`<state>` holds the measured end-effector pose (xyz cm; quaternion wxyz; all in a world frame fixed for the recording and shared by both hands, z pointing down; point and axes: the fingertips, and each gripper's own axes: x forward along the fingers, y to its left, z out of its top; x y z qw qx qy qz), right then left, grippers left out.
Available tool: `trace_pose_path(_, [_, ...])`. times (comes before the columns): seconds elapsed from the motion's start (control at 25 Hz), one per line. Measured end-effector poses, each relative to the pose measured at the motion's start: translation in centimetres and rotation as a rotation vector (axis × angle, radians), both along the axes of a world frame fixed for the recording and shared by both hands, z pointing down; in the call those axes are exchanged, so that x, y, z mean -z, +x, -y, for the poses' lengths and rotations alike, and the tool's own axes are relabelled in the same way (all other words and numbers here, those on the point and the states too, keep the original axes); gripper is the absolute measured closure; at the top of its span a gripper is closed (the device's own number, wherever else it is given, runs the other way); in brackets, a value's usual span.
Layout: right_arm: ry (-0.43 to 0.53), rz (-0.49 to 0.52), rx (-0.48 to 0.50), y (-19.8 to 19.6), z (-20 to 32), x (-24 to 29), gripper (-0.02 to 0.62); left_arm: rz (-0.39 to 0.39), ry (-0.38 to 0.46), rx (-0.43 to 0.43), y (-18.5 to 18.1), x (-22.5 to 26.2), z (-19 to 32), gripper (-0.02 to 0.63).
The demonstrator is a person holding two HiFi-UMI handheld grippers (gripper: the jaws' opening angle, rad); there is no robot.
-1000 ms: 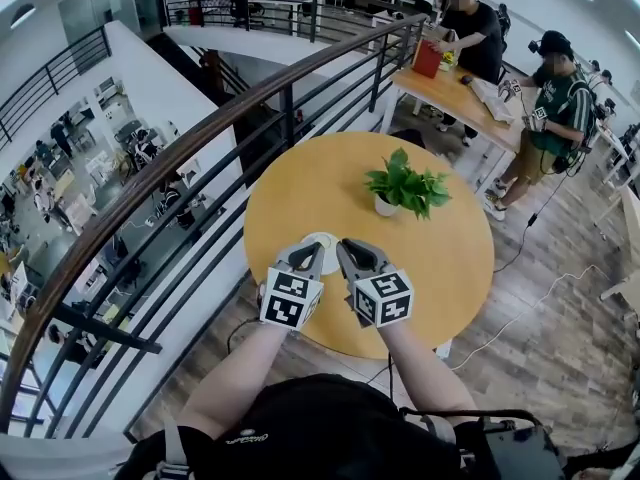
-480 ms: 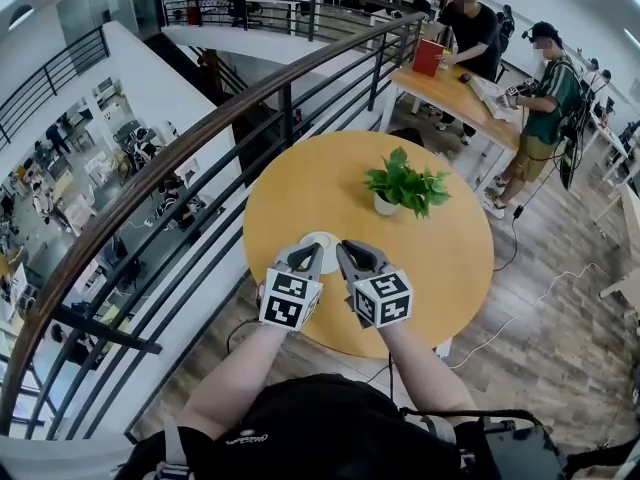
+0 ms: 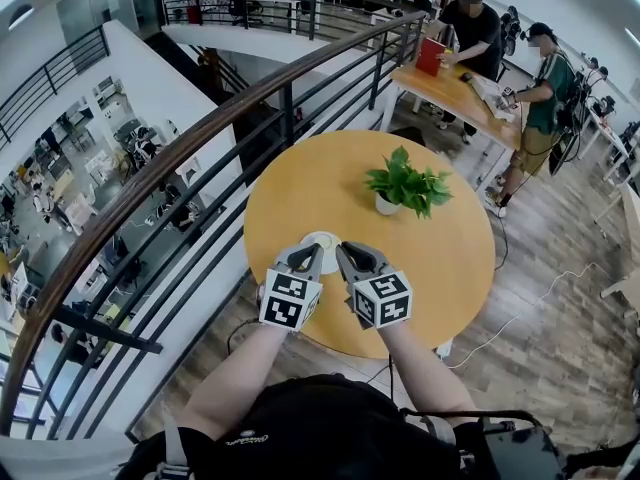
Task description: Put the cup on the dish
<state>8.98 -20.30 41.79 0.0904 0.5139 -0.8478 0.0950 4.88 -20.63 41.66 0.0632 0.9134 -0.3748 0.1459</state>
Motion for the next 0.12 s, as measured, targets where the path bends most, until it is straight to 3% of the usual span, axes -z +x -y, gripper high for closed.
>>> trace_pose_path(0.12, [0.0,-0.004,0.002,-0.1,-0.08,-0.22,0.561,0.002,-0.002,0.002,-0.1,-0.24,-0.09,0.611])
